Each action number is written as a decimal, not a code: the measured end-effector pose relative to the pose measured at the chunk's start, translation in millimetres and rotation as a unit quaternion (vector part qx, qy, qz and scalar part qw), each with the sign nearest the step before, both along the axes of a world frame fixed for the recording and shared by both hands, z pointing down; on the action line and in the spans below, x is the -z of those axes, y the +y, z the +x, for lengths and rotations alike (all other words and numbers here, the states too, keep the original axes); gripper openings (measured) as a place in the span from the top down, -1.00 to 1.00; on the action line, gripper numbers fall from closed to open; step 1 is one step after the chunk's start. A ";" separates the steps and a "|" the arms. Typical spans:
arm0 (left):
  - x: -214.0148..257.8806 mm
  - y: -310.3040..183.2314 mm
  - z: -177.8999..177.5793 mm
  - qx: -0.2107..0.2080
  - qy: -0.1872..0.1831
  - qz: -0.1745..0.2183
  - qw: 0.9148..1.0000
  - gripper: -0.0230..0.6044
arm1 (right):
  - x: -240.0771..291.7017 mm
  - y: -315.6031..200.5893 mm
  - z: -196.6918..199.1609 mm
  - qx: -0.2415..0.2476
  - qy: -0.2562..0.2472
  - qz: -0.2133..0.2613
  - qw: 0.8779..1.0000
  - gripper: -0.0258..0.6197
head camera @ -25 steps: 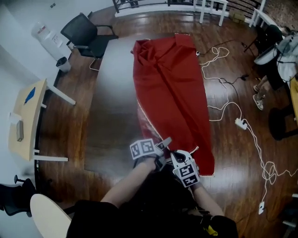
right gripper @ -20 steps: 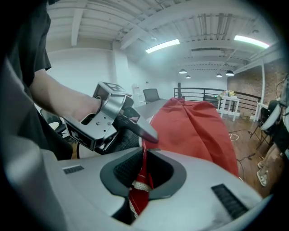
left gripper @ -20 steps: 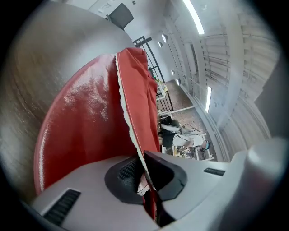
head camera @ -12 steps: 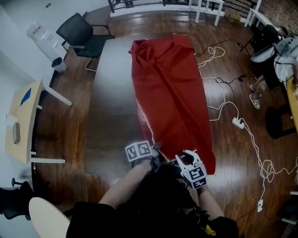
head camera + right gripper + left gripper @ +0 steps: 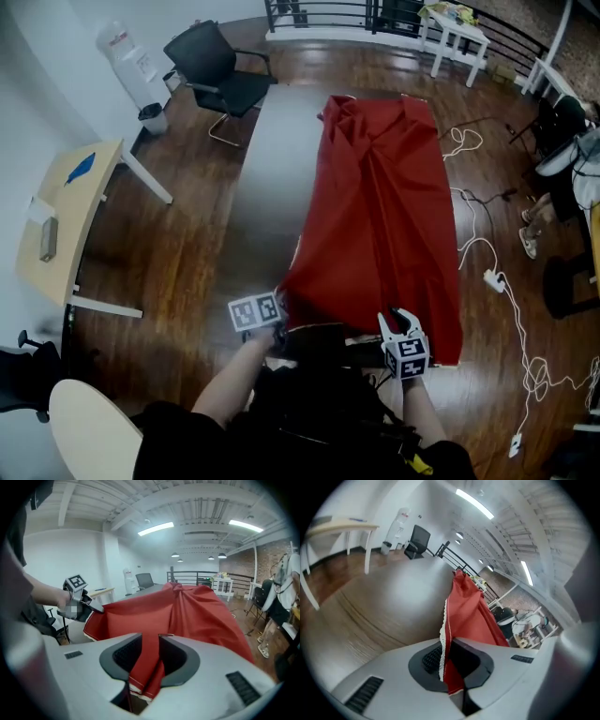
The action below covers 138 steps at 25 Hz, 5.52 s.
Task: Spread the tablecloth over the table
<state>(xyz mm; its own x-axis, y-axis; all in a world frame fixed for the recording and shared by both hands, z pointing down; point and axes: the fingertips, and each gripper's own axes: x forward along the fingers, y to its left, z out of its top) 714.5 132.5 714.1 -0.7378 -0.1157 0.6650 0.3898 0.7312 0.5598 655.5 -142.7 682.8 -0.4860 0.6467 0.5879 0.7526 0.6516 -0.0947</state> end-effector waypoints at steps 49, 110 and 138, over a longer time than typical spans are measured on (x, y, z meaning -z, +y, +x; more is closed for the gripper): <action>8.3 296.1 210.6 0.054 0.056 -0.276 0.958 0.50 | -65.0 228.7 108.0 0.092 0.007 0.158 0.983 0.56; 202.6 -297.9 -23.9 -0.315 -0.418 -0.183 0.832 0.93 | 153.6 -395.3 102.3 -0.407 -0.203 -0.134 0.880 0.90; 222.2 -771.1 -279.0 -0.275 -0.441 -0.196 0.832 0.93 | 160.9 -776.2 -178.0 -0.278 -0.211 -0.230 0.908 0.90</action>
